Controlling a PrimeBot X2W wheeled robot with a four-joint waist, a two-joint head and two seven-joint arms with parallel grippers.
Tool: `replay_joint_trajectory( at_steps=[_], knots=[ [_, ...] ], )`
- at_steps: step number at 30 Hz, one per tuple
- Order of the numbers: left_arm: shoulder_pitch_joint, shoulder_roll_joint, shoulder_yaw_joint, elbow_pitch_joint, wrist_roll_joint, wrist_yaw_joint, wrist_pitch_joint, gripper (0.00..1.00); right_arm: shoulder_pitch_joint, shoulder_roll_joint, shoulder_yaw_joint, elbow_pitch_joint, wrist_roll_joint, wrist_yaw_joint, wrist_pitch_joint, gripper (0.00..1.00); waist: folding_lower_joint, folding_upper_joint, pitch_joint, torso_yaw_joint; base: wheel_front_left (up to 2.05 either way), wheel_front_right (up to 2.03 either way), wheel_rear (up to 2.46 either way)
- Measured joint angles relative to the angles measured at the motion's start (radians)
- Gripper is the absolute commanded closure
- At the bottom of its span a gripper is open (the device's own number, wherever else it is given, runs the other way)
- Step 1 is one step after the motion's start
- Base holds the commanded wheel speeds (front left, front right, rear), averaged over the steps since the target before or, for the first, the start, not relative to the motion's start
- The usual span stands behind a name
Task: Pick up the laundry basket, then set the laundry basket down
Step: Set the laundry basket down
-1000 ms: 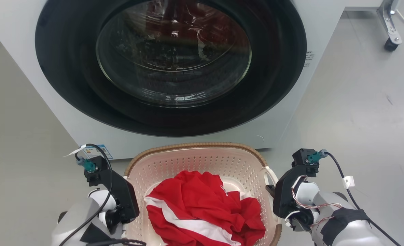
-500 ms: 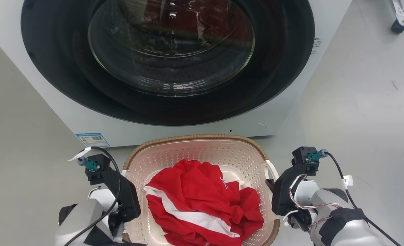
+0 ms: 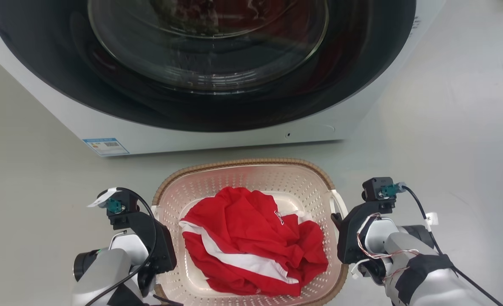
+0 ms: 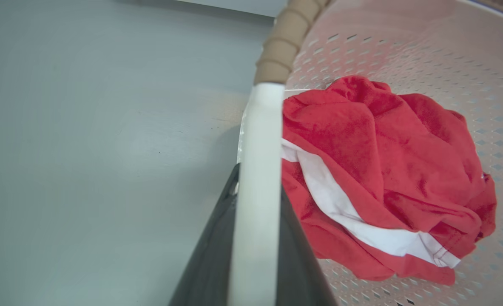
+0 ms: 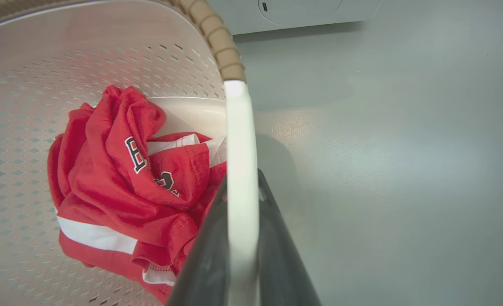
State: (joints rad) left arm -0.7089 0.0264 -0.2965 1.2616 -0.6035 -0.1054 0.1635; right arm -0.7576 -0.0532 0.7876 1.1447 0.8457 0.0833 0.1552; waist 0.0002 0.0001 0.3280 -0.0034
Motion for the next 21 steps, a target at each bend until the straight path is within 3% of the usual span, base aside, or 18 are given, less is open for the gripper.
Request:
replay_joint_trajectory(
  at_steps=[21],
  knots=[
    [-0.069, 0.007, -0.066, -0.081, 0.008, 0.017, -0.125, 1.00, -0.122, -0.007, 0.012, 0.022, -0.048, -0.022, -0.145, 1.00, 0.0001, -0.0001, 0.258, 0.007, 0.00, 0.00, 0.00]
  ],
)
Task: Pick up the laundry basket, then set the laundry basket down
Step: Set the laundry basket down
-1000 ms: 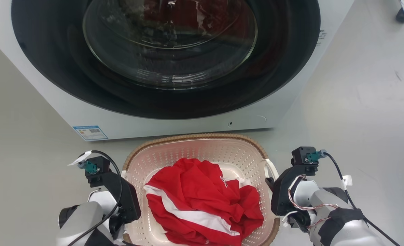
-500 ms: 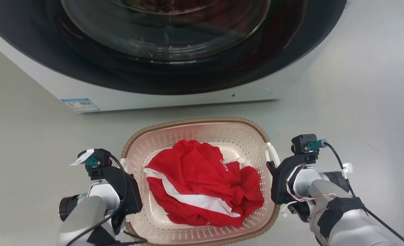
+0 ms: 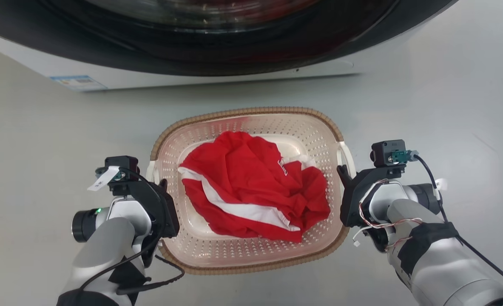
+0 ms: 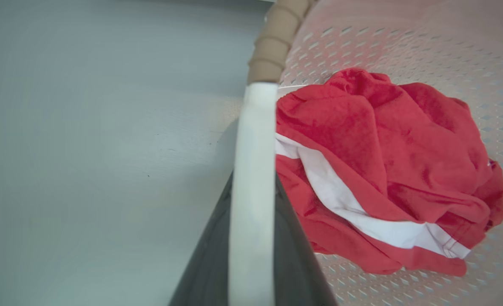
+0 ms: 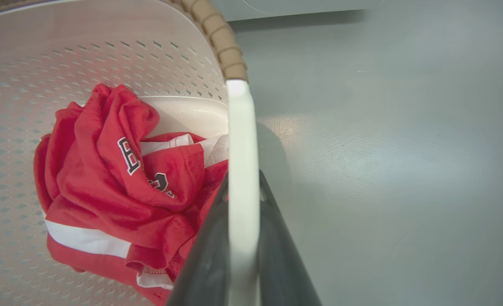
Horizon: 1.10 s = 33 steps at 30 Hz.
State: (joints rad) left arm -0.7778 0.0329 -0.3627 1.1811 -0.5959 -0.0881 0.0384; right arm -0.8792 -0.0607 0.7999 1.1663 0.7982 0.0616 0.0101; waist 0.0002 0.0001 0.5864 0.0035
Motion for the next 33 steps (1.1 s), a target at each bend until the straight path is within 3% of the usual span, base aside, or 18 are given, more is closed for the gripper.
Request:
replay_joint_trajectory(
  at_steps=[18, 33],
  knots=[
    [-0.060, 0.007, -0.058, -0.038, -0.029, 0.011, -0.072, 1.00, -0.078, -0.012, 0.011, 0.018, -0.044, -0.002, -0.101, 1.00, -0.0001, 0.0000, 0.191, 0.009, 0.00, 0.00, 0.00],
    [-0.081, 0.007, -0.091, -0.035, -0.036, 0.018, -0.130, 1.00, -0.098, -0.012, 0.022, 0.044, -0.059, -0.005, -0.179, 1.00, -0.0002, 0.0000, 0.227, 0.017, 0.00, 0.00, 0.00]
  ],
)
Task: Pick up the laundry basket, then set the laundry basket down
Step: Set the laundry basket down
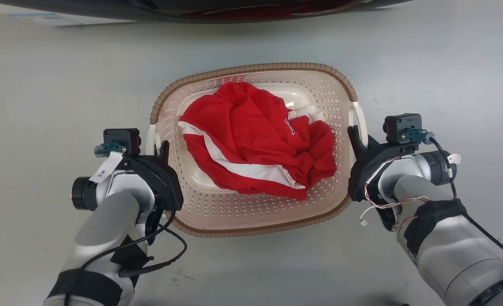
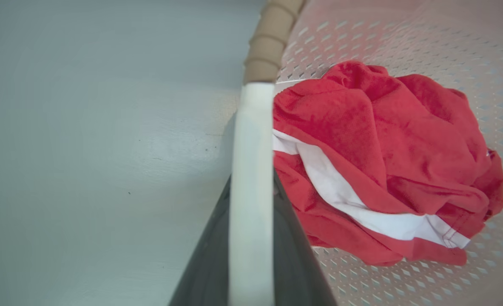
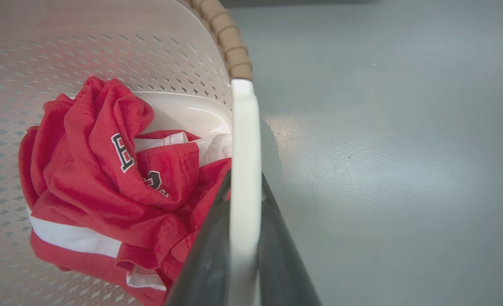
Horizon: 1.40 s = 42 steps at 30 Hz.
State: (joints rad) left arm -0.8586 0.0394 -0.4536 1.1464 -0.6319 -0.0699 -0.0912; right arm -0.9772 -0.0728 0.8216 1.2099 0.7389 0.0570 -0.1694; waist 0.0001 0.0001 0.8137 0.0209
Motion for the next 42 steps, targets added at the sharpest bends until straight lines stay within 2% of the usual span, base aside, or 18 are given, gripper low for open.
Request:
replay_joint_trajectory(
  at_steps=[4, 5, 6, 7, 8, 9, 10, 26, 42],
  knots=[
    [0.000, 0.000, -0.012, 0.004, -0.003, 0.000, -0.007, 1.00, -0.001, 0.000, 0.000, 0.006, 0.000, -0.004, -0.014, 1.00, 0.0000, 0.0000, 0.003, 0.001, 0.00, 0.00, 0.00],
    [-0.001, 0.000, -0.014, 0.005, -0.005, 0.000, -0.008, 1.00, -0.001, 0.000, 0.000, 0.007, 0.000, -0.004, -0.017, 0.77, 0.0000, 0.0000, 0.004, 0.001, 0.00, 0.00, 0.00],
    [-0.001, 0.000, -0.016, 0.006, -0.009, 0.000, -0.008, 0.91, -0.001, 0.000, 0.001, 0.008, 0.000, -0.004, -0.018, 0.56, -0.0001, 0.0000, 0.004, 0.002, 0.00, 0.00, 0.00],
    [-0.003, 0.000, -0.018, 0.007, -0.009, -0.001, -0.009, 0.76, -0.001, 0.000, 0.003, 0.009, -0.001, -0.004, -0.018, 0.28, 0.0000, 0.0000, 0.005, 0.002, 0.00, 0.00, 0.00],
    [-0.006, -0.001, -0.021, 0.007, -0.010, -0.002, -0.011, 0.50, -0.001, 0.000, 0.003, 0.010, -0.002, -0.004, -0.021, 0.02, 0.0000, 0.0000, 0.005, 0.002, 0.00, 0.00, 0.00],
    [-0.009, -0.001, -0.024, 0.007, -0.010, -0.009, -0.014, 0.07, -0.001, 0.000, 0.003, 0.010, -0.002, -0.003, -0.026, 0.00, 0.0000, 0.0000, 0.006, 0.002, 0.00, 0.00, 0.00],
    [-0.013, -0.003, -0.028, 0.007, -0.010, -0.011, -0.017, 0.00, -0.002, 0.000, 0.004, 0.010, -0.002, -0.002, -0.027, 0.00, -0.0001, 0.0000, 0.006, 0.003, 0.00, 0.00, 0.00],
    [-0.020, -0.008, -0.072, 0.019, -0.043, -0.011, -0.043, 0.00, -0.009, 0.002, 0.009, 0.025, -0.011, 0.005, -0.053, 0.00, -0.0002, -0.0001, -0.013, 0.007, 0.00, 0.00, 0.00],
    [0.031, -0.009, -0.075, 0.068, -0.046, -0.019, -0.124, 0.00, 0.068, 0.004, 0.001, 0.024, -0.016, 0.013, -0.079, 0.00, -0.0002, -0.0001, -0.135, 0.006, 0.00, 0.00, 0.00]
  ],
)
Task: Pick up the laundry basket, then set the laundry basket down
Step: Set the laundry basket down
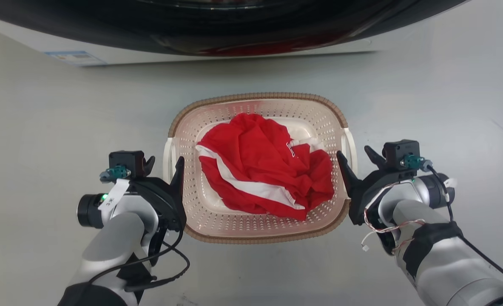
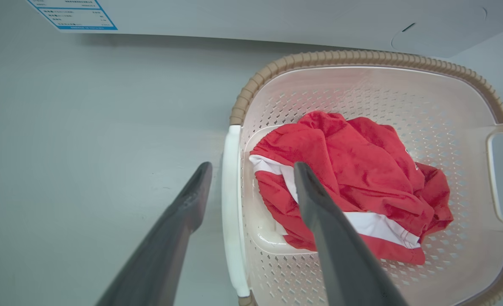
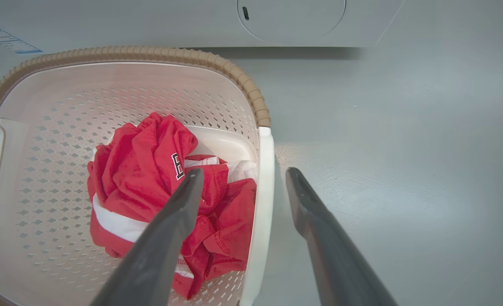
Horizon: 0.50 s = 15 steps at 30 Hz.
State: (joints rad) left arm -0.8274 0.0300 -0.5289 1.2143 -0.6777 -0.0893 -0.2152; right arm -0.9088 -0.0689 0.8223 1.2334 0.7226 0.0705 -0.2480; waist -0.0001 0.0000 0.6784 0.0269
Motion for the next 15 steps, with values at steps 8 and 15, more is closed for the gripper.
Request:
replay_joint_trajectory(
  at_steps=[8, 15],
  knots=[
    [0.057, 0.002, 0.008, 0.004, 0.000, 0.002, -0.026, 0.00, 0.069, 0.002, -0.022, -0.031, 0.004, 0.000, -0.001, 0.00, 0.0000, -0.0002, -0.088, -0.006, 0.00, 0.00, 0.00],
    [0.105, 0.010, 0.016, -0.005, 0.001, 0.011, -0.034, 0.00, 0.125, 0.002, -0.062, -0.086, 0.022, -0.002, -0.001, 0.00, 0.0000, -0.0002, -0.168, -0.015, 0.00, 0.00, 0.00]
  ],
)
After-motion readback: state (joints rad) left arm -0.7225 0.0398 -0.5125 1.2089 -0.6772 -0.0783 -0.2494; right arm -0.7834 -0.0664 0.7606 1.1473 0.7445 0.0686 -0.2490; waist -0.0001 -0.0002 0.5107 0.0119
